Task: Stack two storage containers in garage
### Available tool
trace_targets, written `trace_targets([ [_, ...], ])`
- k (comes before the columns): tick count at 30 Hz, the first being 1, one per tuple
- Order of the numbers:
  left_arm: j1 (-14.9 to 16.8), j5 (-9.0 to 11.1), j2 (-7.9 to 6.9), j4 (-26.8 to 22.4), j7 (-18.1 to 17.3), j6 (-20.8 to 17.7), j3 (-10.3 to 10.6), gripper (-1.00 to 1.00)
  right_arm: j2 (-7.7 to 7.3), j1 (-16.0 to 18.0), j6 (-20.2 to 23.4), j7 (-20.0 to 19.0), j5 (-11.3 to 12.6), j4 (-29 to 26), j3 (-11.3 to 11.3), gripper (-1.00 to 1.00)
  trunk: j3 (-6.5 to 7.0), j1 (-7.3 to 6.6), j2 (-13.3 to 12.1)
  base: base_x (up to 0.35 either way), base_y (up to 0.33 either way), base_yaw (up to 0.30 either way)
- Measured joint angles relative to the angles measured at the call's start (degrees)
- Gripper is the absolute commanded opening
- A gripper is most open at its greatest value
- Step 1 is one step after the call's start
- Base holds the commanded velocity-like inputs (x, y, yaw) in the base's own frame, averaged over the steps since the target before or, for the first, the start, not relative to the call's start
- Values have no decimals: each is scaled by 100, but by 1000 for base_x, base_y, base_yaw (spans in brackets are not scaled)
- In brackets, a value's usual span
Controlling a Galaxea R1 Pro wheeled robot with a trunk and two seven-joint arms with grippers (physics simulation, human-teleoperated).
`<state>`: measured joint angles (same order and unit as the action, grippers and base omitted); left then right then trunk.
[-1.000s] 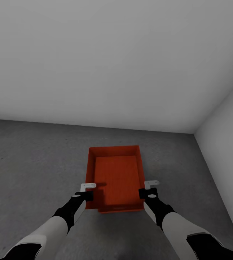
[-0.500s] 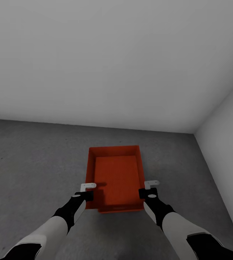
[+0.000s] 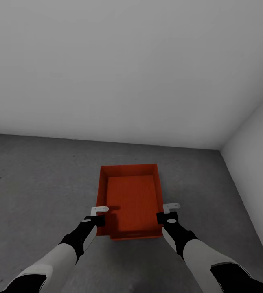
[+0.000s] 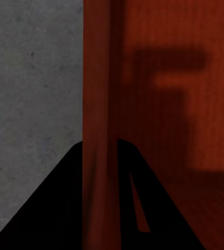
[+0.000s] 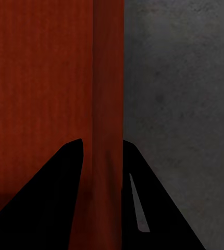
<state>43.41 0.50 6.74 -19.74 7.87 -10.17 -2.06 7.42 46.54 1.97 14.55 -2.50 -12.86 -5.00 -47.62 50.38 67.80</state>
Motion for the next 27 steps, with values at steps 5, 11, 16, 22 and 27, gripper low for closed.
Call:
trace_targets([
  [5, 0, -1, 1, 0, 0, 9, 0, -100, -1, 0, -9, 0, 0, 0, -1, -100, -90, 110, 201, 0, 0, 0],
  [11, 0, -7, 2, -4, 0, 17, -1, -100, -2, 0, -20, 0, 1, 0, -1, -100, -162, 198, 363, 0, 0, 0],
  [16, 0, -8, 3, -3, 0, 33, -1, -100, -3, 0, -34, 0, 2, 0, -4, -100, -162, 198, 363, 0, 0, 0],
  [22, 0, -4, 3, 1, 1, 38, 0, -100, -4, 0, -33, 0, 1, 0, -5, -100, -270, 330, 602, 0, 0, 0],
  [27, 0, -4, 3, 1, 0, 31, -1, -100, -3, 0, -28, 0, 1, 0, -4, -100, -359, 439, 802, 0, 0, 0],
])
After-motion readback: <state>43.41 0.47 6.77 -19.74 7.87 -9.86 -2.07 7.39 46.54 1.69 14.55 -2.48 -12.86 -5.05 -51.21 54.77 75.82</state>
